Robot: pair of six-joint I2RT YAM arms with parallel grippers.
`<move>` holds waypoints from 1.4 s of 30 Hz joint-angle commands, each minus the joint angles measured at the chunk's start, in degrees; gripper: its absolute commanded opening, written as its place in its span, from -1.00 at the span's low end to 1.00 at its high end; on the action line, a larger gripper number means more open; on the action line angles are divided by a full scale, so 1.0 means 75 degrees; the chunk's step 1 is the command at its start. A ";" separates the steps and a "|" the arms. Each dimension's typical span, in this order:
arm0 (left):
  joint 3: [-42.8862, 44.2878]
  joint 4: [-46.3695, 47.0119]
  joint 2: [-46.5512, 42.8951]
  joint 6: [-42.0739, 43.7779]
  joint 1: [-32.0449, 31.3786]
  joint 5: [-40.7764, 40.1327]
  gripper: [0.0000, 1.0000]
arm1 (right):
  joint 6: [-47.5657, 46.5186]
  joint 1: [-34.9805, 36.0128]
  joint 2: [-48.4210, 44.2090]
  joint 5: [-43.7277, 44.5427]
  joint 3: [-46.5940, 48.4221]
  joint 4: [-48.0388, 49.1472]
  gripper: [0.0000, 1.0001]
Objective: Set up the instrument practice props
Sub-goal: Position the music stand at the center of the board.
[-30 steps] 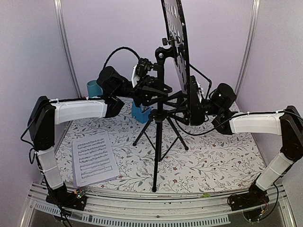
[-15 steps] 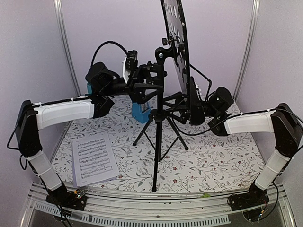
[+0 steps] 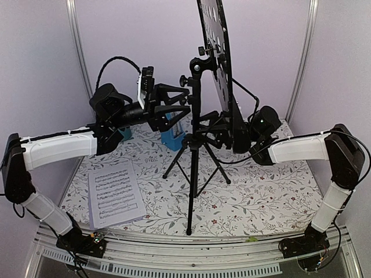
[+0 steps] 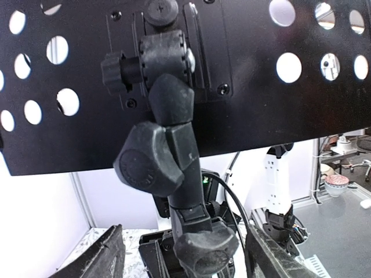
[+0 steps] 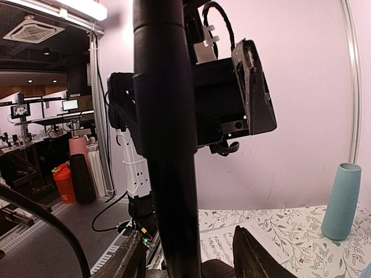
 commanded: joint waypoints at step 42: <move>-0.1399 -0.0711 -0.1513 0.0774 0.0149 -0.3509 0.40 | -0.4501 -0.0535 -0.2604 0.7840 -0.0481 -0.3806 -1.00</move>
